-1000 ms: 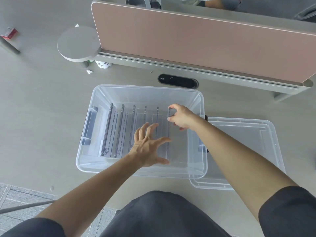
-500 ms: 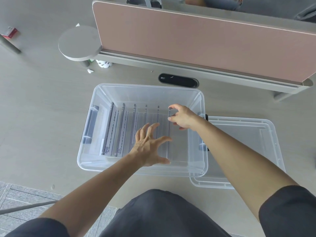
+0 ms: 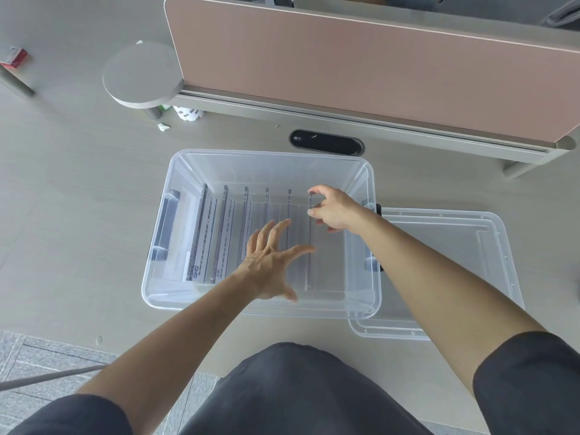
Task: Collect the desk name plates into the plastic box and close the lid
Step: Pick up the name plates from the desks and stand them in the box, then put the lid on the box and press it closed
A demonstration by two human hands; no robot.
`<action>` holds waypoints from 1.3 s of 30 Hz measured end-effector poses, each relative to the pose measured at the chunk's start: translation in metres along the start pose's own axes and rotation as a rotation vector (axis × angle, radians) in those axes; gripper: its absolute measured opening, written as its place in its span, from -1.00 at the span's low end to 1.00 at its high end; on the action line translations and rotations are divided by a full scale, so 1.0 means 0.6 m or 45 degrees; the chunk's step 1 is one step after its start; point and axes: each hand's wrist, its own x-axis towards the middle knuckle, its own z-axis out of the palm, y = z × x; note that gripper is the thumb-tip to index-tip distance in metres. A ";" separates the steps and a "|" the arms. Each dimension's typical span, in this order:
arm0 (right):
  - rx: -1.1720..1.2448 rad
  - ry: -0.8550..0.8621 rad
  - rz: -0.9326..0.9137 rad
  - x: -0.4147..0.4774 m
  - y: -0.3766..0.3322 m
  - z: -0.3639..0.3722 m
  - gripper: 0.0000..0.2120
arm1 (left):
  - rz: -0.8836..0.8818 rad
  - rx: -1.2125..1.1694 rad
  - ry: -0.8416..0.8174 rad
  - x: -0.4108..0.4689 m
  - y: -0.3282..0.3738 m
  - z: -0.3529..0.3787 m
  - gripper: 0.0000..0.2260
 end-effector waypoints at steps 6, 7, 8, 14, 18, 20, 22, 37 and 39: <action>0.006 0.006 -0.004 -0.001 -0.002 0.002 -0.58 | 0.046 0.082 0.021 0.000 -0.011 0.004 -0.10; 0.005 0.005 -0.004 -0.001 -0.002 0.002 -0.58 | 0.047 0.085 0.031 0.000 -0.011 0.005 -0.11; 0.001 0.006 -0.005 -0.001 -0.002 0.002 -0.57 | 0.048 0.084 0.040 0.000 -0.011 0.006 -0.11; -0.022 0.007 -0.045 -0.002 -0.001 0.002 -0.57 | 0.040 0.080 0.044 0.000 -0.011 0.006 -0.12; -0.009 0.008 -0.079 -0.001 -0.001 0.000 -0.57 | 0.036 0.068 0.041 -0.001 -0.010 0.005 -0.13; -0.008 0.003 -0.085 -0.002 -0.001 0.000 -0.57 | 0.037 0.065 0.042 -0.001 -0.010 0.005 -0.13; -0.013 0.008 -0.089 -0.002 -0.001 0.000 -0.57 | 0.035 0.063 0.043 0.000 -0.010 0.006 -0.13; -0.110 0.555 -0.286 -0.168 -0.049 -0.076 -0.67 | 0.167 -0.490 0.306 0.014 0.045 -0.068 -0.49; -0.099 0.696 -0.280 -0.211 -0.022 -0.106 -0.74 | 0.281 -0.545 0.335 0.027 0.068 -0.070 -0.53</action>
